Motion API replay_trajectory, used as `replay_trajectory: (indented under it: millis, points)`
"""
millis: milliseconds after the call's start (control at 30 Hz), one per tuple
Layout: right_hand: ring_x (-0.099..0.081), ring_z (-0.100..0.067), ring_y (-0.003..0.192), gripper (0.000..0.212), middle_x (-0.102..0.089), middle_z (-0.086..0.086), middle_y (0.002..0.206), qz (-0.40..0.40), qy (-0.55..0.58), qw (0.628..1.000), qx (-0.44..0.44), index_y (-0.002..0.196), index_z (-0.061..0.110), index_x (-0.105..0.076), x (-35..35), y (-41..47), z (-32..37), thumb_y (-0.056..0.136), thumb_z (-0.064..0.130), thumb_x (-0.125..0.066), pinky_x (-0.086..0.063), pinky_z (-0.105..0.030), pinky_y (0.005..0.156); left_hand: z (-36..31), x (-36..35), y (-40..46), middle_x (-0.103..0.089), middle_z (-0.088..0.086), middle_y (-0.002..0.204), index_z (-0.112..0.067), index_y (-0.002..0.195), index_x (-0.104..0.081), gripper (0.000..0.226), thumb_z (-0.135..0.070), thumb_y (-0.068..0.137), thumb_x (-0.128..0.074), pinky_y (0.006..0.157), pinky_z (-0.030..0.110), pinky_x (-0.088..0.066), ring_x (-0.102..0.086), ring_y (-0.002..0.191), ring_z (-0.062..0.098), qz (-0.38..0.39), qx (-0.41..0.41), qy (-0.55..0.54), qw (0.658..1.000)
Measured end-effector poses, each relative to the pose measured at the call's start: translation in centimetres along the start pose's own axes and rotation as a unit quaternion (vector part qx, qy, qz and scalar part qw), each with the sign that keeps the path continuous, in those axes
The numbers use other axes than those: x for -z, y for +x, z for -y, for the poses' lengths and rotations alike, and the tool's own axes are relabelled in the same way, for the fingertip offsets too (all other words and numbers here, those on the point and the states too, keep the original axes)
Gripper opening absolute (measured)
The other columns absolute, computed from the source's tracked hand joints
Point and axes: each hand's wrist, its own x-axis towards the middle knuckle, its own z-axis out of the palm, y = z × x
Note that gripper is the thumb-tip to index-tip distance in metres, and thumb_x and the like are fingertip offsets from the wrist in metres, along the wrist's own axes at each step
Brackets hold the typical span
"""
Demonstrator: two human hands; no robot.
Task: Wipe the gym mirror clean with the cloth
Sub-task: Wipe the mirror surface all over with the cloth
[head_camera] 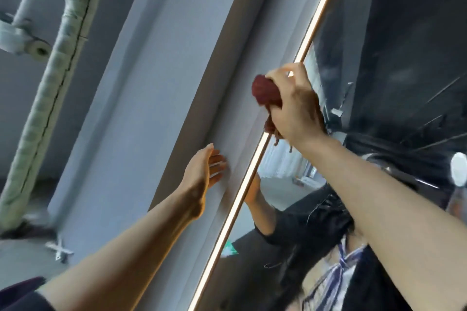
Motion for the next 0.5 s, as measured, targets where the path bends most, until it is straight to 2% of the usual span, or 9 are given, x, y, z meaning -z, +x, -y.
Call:
replay_trajectory:
  millis: [67,167,233,333,400,500]
  points:
    - [-0.056,-0.039,0.109,0.032,-0.058,-0.016,0.121,-0.02,-0.069,0.997,0.006,0.113,0.008,-0.066,-0.5,1.2,-0.9,0.081,0.009,-0.072,-0.05,-0.05,0.09,1.1,0.3,-0.1,-0.066,0.013,0.12,-0.008,0.114,-0.062,0.034,-0.032,0.107,-0.04,0.098,0.036,-0.049,-0.064,0.105,0.025,0.003,0.009,0.013,1.0]
    - [-0.055,-0.041,0.115,0.036,-0.06,-0.02,0.123,-0.001,-0.114,0.993,0.037,0.115,0.004,-0.066,-2.7,-0.7,-0.3,0.08,0.009,-0.067,-0.044,-0.048,0.097,2.7,0.9,-0.8,-0.066,0.011,0.12,-0.006,0.119,-0.062,0.037,-0.032,0.108,-0.037,0.097,0.034,-0.048,-0.064,0.107,0.024,0.004,0.023,0.015,1.0]
    - [-0.053,-0.039,0.122,0.035,-0.058,-0.02,0.131,0.02,-0.116,0.991,0.063,0.115,0.002,-0.066,-4.7,-4.4,1.0,0.08,0.003,-0.067,-0.043,-0.047,0.101,4.2,2.0,-1.5,-0.066,0.01,0.12,-0.008,0.119,-0.061,0.037,-0.032,0.108,-0.036,0.095,0.032,-0.047,-0.064,0.104,0.021,-0.003,0.038,0.017,0.999]
    - [-0.057,-0.035,0.117,0.032,-0.063,-0.019,0.125,0.054,-0.068,0.993,0.078,0.114,0.001,-0.069,-7.9,-12.1,4.0,0.082,0.001,-0.069,-0.047,-0.041,0.099,7.0,3.8,-3.0,-0.067,0.007,0.115,-0.01,0.115,-0.061,0.035,-0.032,0.108,-0.034,0.086,0.027,-0.049,-0.064,0.1,0.017,-0.018,0.054,0.023,0.998]
    - [-0.061,-0.034,0.115,0.032,-0.066,-0.019,0.122,0.1,-0.037,0.991,0.084,0.115,0.0,-0.07,-10.0,-18.5,6.6,0.083,0.003,-0.071,-0.05,-0.043,0.099,9.0,5.2,-4.5,-0.069,0.005,0.107,-0.012,0.109,-0.063,0.033,-0.03,0.108,-0.036,0.08,0.023,-0.049,-0.064,0.096,0.014,-0.034,0.061,0.026,0.997]
    - [-0.063,-0.032,0.116,0.036,-0.067,-0.016,0.124,0.227,0.035,0.972,0.051,0.119,0.001,-0.071,-12.6,-28.6,10.8,0.083,0.004,-0.077,-0.055,-0.046,0.098,12.9,8.3,-7.1,-0.071,0.0,0.081,-0.012,0.086,-0.066,0.039,-0.03,0.107,-0.038,0.072,0.022,-0.048,-0.063,0.081,0.01,-0.078,0.113,0.055,0.989]
